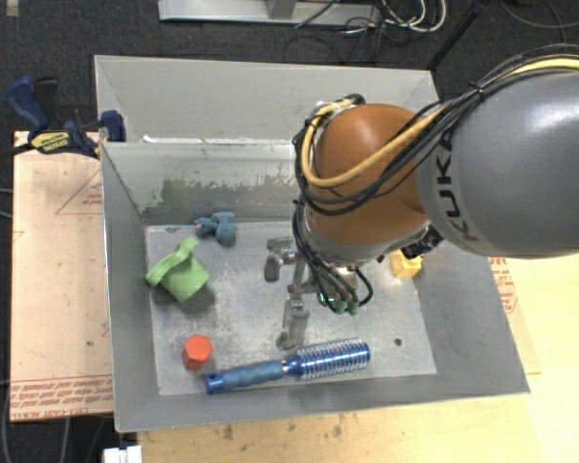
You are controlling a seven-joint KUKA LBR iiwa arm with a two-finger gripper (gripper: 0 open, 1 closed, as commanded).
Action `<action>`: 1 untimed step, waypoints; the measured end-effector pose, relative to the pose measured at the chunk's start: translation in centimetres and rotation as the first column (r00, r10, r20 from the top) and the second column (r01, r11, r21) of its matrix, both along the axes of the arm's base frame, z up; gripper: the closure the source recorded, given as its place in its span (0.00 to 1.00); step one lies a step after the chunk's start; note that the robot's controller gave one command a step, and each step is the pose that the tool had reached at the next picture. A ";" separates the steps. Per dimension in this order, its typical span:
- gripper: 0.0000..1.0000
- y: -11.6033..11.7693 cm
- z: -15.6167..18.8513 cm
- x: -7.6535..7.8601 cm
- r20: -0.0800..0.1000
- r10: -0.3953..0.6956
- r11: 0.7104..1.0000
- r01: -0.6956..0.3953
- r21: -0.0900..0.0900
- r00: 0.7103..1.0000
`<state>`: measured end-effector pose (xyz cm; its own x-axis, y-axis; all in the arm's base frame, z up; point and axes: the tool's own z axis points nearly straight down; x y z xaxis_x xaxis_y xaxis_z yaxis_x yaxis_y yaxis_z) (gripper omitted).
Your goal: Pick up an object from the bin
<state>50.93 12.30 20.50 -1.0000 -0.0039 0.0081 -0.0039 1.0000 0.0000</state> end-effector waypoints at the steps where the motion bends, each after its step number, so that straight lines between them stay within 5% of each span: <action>1: 0.00 -2.5 -10.6 -2.1 0.002 0.303 0.953 -0.303 0.002 0.953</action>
Offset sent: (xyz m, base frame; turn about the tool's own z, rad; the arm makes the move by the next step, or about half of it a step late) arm -0.0194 -0.0248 -0.1026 -0.3088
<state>48.83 9.80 9.91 -0.9519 -0.3065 0.0058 -0.3064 0.9519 0.0015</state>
